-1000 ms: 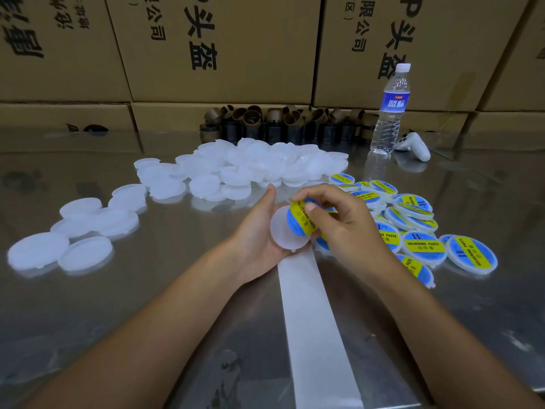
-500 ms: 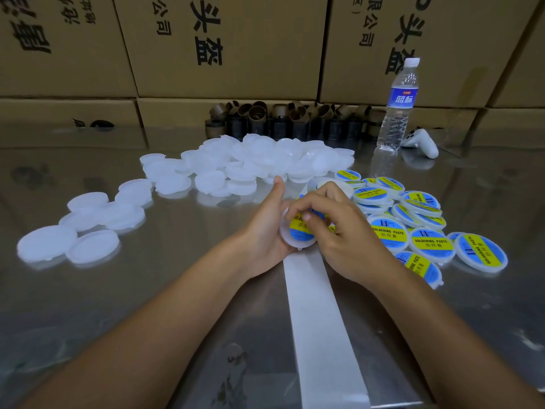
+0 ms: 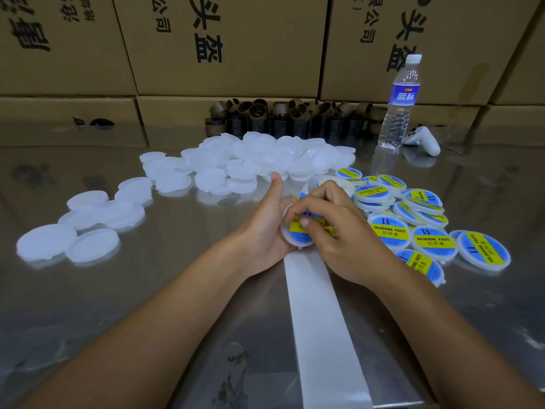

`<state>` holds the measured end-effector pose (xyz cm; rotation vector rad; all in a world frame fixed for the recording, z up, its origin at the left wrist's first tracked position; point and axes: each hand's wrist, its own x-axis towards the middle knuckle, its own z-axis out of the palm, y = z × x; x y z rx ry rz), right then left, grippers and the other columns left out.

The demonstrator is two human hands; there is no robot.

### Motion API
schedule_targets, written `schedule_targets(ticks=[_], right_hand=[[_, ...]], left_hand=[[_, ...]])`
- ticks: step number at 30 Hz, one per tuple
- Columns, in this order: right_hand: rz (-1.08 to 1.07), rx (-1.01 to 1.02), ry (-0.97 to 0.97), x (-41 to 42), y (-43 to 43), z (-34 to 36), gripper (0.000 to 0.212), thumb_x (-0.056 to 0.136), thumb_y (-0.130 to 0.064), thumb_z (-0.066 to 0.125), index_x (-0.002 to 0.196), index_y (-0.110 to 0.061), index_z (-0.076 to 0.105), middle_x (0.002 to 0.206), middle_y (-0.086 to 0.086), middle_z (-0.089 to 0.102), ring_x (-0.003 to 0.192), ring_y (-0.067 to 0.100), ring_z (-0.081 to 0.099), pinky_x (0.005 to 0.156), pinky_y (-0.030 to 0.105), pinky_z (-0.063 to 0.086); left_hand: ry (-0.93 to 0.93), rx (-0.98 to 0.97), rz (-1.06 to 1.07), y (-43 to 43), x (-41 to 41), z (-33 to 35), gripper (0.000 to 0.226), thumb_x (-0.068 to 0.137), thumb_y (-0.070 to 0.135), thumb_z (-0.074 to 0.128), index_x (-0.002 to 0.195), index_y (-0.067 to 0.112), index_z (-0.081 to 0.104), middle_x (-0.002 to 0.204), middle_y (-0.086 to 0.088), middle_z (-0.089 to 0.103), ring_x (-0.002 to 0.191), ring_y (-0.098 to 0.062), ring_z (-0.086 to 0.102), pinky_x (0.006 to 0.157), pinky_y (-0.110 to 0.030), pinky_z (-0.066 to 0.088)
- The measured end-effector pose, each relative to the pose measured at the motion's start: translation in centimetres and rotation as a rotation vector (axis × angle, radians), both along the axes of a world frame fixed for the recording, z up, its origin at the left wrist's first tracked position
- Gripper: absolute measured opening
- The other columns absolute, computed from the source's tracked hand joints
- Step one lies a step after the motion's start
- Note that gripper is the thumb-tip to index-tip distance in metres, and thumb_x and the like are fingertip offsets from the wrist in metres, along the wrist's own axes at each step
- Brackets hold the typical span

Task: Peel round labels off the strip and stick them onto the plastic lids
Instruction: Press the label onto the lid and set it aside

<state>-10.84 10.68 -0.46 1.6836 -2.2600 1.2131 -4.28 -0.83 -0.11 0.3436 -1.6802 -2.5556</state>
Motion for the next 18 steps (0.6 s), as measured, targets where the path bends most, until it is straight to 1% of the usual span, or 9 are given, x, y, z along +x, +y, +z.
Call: schedule_targets(ticks=[4,6,9,11,13,15,18], right_hand=[[0.002,0.007,0.011,0.0,0.02,-0.01,0.022,0.091,-0.004,0.053,0.094,-0.02,0.068,0.092,0.0,0.042,0.091,0.014,0.042,0.08,0.022,0.036],[0.0,0.003,0.012,-0.02,0.02,-0.07,0.022,0.09,-0.004,0.054,0.094,-0.021,0.068,0.092,0.001,0.042,0.091,0.014,0.042,0.081,0.024,0.037],[-0.007,0.006,0.021,-0.14,-0.02,-0.18,0.022,0.088,-0.004,0.056,0.095,-0.022,0.067,0.094,0.001,0.042,0.092,0.015,0.042,0.081,0.024,0.037],[-0.01,0.008,0.025,-0.23,-0.05,-0.23,0.023,0.087,-0.004,0.058,0.096,-0.023,0.067,0.094,0.001,0.042,0.092,0.015,0.042,0.079,0.022,0.037],[-0.012,0.006,0.032,-0.27,-0.06,-0.28,0.024,0.087,-0.005,0.059,0.096,-0.025,0.068,0.094,0.0,0.042,0.091,0.013,0.041,0.077,0.016,0.035],[-0.015,0.005,0.046,-0.29,-0.05,-0.33,0.024,0.087,-0.005,0.059,0.096,-0.025,0.068,0.094,0.0,0.042,0.09,0.011,0.041,0.076,0.011,0.032],[-0.018,0.006,0.06,-0.33,-0.06,-0.35,0.024,0.086,-0.005,0.06,0.097,-0.025,0.069,0.095,0.001,0.044,0.09,0.01,0.04,0.074,0.009,0.031]], left_hand=[[-0.002,-0.002,-0.006,-0.08,-0.04,-0.11,0.09,0.094,0.065,0.004,0.132,-0.004,0.048,0.115,-0.021,0.059,0.097,-0.021,0.063,0.092,-0.03,0.049],[0.002,0.006,-0.007,-0.08,-0.04,-0.12,0.09,0.094,0.064,0.004,0.13,-0.004,0.05,0.113,-0.02,0.06,0.094,-0.021,0.065,0.088,-0.029,0.052],[0.008,0.03,0.001,-0.11,-0.08,-0.16,0.089,0.095,0.064,0.007,0.124,-0.005,0.054,0.105,-0.019,0.063,0.086,-0.02,0.068,0.08,-0.027,0.055],[0.011,0.037,0.001,-0.15,-0.09,-0.15,0.087,0.095,0.064,0.008,0.12,-0.005,0.056,0.101,-0.018,0.064,0.082,-0.019,0.069,0.076,-0.026,0.057],[0.018,0.039,-0.007,-0.15,-0.08,-0.16,0.087,0.095,0.063,0.007,0.116,-0.004,0.058,0.096,-0.016,0.066,0.079,-0.019,0.07,0.074,-0.025,0.057],[0.029,0.044,-0.014,-0.11,-0.08,-0.21,0.084,0.096,0.062,0.007,0.108,-0.001,0.061,0.087,-0.013,0.069,0.076,-0.017,0.071,0.071,-0.024,0.058],[0.032,0.049,-0.01,-0.12,-0.15,-0.28,0.082,0.096,0.062,0.008,0.106,0.001,0.061,0.083,-0.011,0.07,0.074,-0.016,0.07,0.068,-0.022,0.058]])
